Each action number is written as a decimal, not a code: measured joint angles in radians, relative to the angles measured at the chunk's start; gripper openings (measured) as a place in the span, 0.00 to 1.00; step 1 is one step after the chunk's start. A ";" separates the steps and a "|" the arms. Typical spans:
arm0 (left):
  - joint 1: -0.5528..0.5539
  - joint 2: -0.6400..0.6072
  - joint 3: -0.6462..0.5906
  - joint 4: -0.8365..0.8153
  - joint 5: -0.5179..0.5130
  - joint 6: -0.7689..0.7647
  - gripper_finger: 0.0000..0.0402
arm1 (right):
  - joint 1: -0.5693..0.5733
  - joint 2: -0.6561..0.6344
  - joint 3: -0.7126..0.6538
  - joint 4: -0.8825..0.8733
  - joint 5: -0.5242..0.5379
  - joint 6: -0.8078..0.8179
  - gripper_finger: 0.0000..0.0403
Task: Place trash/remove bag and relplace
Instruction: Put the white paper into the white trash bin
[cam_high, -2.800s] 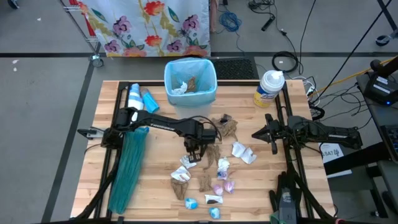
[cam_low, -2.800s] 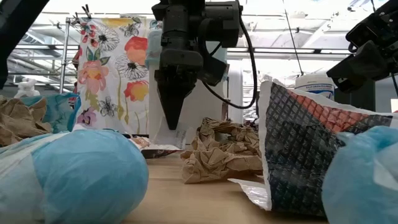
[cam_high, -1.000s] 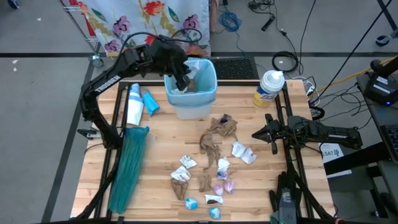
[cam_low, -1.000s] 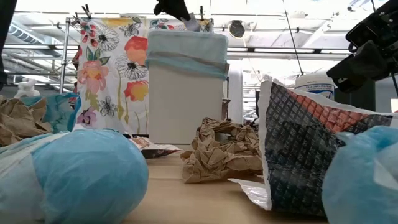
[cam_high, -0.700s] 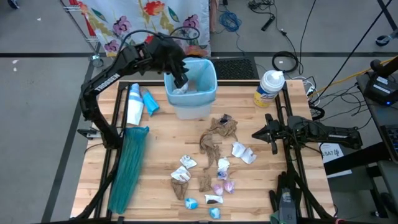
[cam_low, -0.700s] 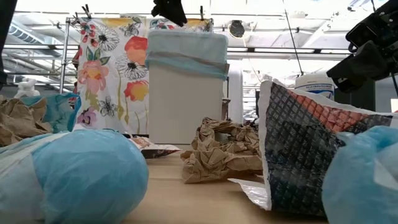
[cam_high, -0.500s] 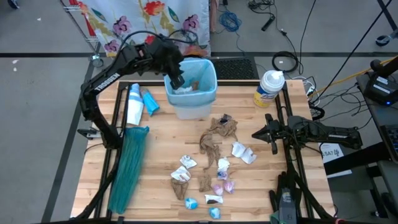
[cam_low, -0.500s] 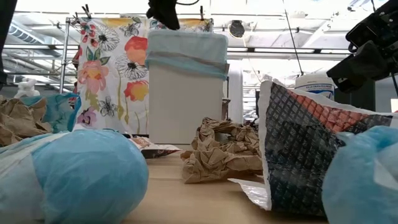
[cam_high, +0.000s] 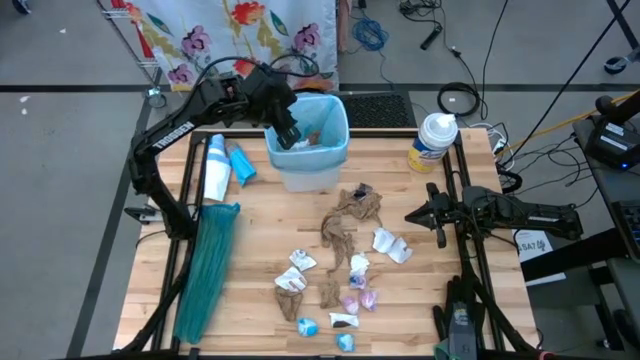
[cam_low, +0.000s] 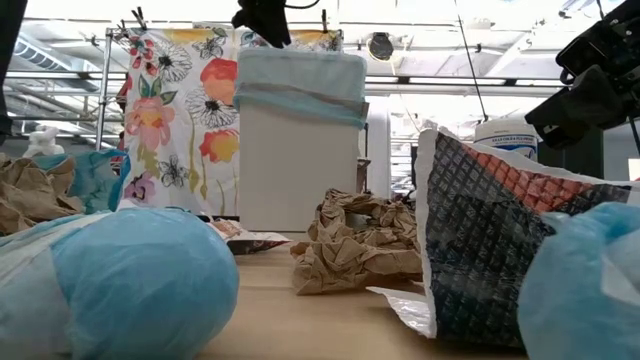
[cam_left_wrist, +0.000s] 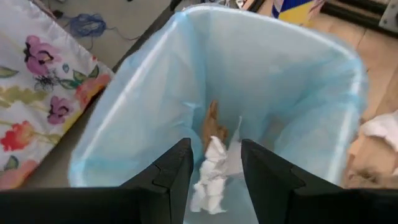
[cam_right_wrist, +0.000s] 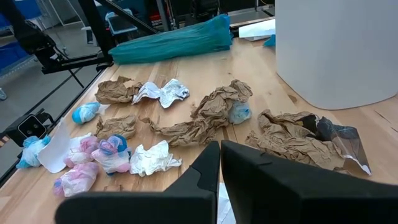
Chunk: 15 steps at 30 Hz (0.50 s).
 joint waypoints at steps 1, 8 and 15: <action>-0.010 0.000 0.000 -0.001 -0.006 -0.033 0.35 | 0.000 0.000 0.000 0.000 0.000 0.000 0.02; -0.138 0.000 0.000 -0.048 -0.109 -0.278 0.35 | 0.000 0.000 0.000 0.000 0.000 0.000 0.02; -0.334 0.000 0.000 -0.161 -0.220 -0.576 0.35 | 0.000 0.000 0.000 0.000 0.000 0.000 0.02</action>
